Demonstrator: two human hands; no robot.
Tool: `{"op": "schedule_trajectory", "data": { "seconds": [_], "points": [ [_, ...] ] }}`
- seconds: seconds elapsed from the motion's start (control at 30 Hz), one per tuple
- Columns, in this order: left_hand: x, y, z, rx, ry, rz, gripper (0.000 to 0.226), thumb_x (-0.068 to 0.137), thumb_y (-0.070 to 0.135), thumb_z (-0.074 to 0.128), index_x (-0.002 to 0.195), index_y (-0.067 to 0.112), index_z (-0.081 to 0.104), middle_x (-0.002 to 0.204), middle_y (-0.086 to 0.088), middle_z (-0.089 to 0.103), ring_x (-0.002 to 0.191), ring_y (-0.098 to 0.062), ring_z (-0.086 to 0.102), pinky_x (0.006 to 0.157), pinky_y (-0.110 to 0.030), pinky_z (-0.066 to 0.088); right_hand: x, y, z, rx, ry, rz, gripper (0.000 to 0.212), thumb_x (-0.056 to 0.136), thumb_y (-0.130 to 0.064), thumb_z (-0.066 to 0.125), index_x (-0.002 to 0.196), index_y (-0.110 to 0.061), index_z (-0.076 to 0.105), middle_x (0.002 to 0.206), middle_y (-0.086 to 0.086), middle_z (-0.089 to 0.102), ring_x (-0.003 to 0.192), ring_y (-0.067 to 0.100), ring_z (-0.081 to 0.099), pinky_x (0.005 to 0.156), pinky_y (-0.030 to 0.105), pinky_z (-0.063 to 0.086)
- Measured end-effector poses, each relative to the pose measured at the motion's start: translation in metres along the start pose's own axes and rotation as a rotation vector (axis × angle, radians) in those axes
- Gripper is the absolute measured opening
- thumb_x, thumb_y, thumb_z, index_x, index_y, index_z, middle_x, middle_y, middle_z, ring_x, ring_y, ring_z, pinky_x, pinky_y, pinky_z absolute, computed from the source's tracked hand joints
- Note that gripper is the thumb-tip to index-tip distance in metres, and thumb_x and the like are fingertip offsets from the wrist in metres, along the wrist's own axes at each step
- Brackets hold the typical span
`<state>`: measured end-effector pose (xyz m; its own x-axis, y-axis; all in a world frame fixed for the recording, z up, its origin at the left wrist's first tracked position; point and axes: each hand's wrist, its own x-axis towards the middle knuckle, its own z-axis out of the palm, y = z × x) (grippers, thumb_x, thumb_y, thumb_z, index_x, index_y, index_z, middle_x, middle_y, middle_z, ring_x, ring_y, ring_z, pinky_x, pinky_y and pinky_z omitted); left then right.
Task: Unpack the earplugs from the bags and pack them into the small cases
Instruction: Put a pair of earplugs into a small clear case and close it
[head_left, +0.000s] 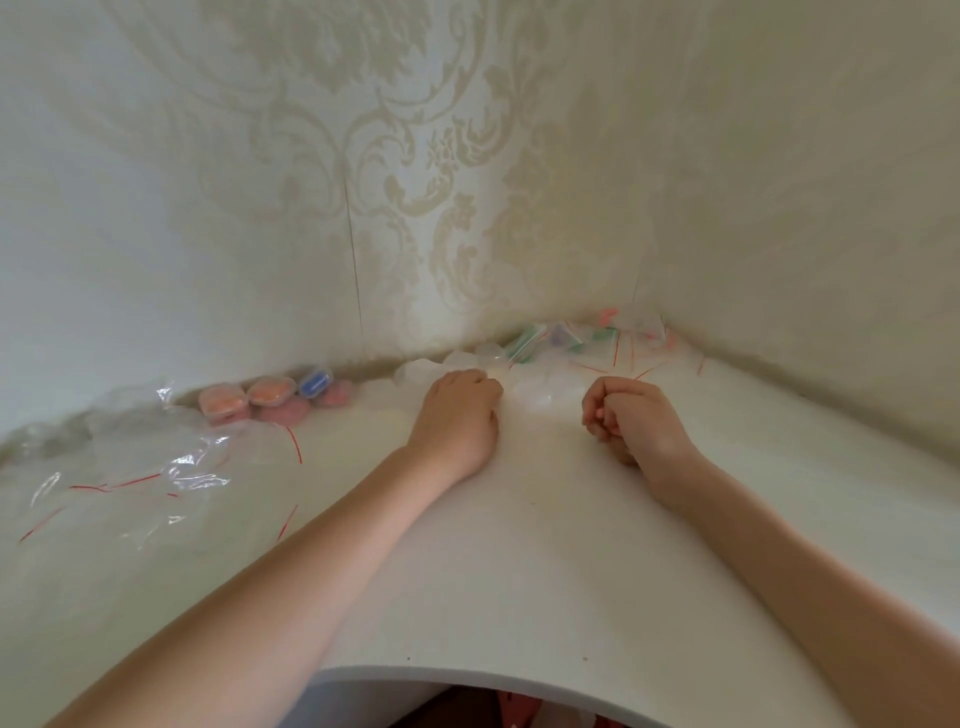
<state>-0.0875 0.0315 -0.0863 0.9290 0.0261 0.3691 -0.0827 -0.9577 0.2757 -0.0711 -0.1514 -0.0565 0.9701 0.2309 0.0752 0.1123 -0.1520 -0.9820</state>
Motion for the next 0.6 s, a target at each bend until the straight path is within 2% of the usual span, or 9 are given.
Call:
{"op": "schedule_trajectory", "data": {
  "seconds": [0.1,0.27,0.4,0.47,0.6],
  "points": [
    [0.001,0.004,-0.003,-0.047,0.017,-0.077,0.044,0.086,-0.003,0.039,0.122,0.014,0.057,0.125,-0.006,0.053,0.122,-0.027,0.039,0.098,-0.031,0.029,0.005,0.006,-0.005,-0.048,-0.023,0.002,0.039,0.072,0.012,0.027,0.059,-0.005,0.059,0.051,0.002,0.048,0.034,0.01,0.025,0.037,0.015,0.016],
    [0.001,0.011,-0.008,-0.089,0.015,-0.246,0.043,0.085,-0.001,0.039,0.115,0.02,0.061,0.115,-0.006,0.054,0.119,-0.028,0.035,0.087,-0.031,0.027,0.009,0.007,-0.007,-0.022,-0.012,0.045,0.034,0.071,0.009,0.025,0.055,-0.009,0.048,0.055,0.007,0.043,0.036,0.012,0.026,0.039,0.016,0.016],
    [-0.002,0.021,-0.011,-0.015,-0.094,-0.327,0.05,0.083,-0.001,0.036,0.12,0.03,0.053,0.126,-0.003,0.046,0.123,-0.028,0.032,0.101,-0.039,0.024,0.009,0.003,-0.009,0.076,-0.005,0.139,0.03,0.074,0.009,0.022,0.057,-0.008,0.041,0.055,0.007,0.036,0.033,0.011,0.022,0.04,0.019,0.014],
    [-0.005,0.028,-0.009,-0.009,-0.128,-0.306,0.056,0.082,-0.006,0.033,0.125,0.027,0.047,0.129,-0.005,0.042,0.124,-0.029,0.031,0.106,-0.041,0.024,0.008,0.001,-0.009,0.123,-0.02,0.152,0.029,0.075,0.007,0.022,0.059,-0.009,0.04,0.058,0.006,0.036,0.035,0.011,0.023,0.042,0.02,0.014],
    [-0.01,0.03,-0.001,-0.116,-0.099,-0.137,0.05,0.084,-0.008,0.032,0.126,0.015,0.048,0.127,-0.011,0.044,0.121,-0.03,0.033,0.093,-0.031,0.032,0.005,-0.001,-0.008,0.103,-0.019,0.142,0.029,0.086,-0.011,0.032,0.059,-0.011,0.04,0.053,0.0,0.036,0.039,0.012,0.024,0.045,0.023,0.016]
  ]
}}
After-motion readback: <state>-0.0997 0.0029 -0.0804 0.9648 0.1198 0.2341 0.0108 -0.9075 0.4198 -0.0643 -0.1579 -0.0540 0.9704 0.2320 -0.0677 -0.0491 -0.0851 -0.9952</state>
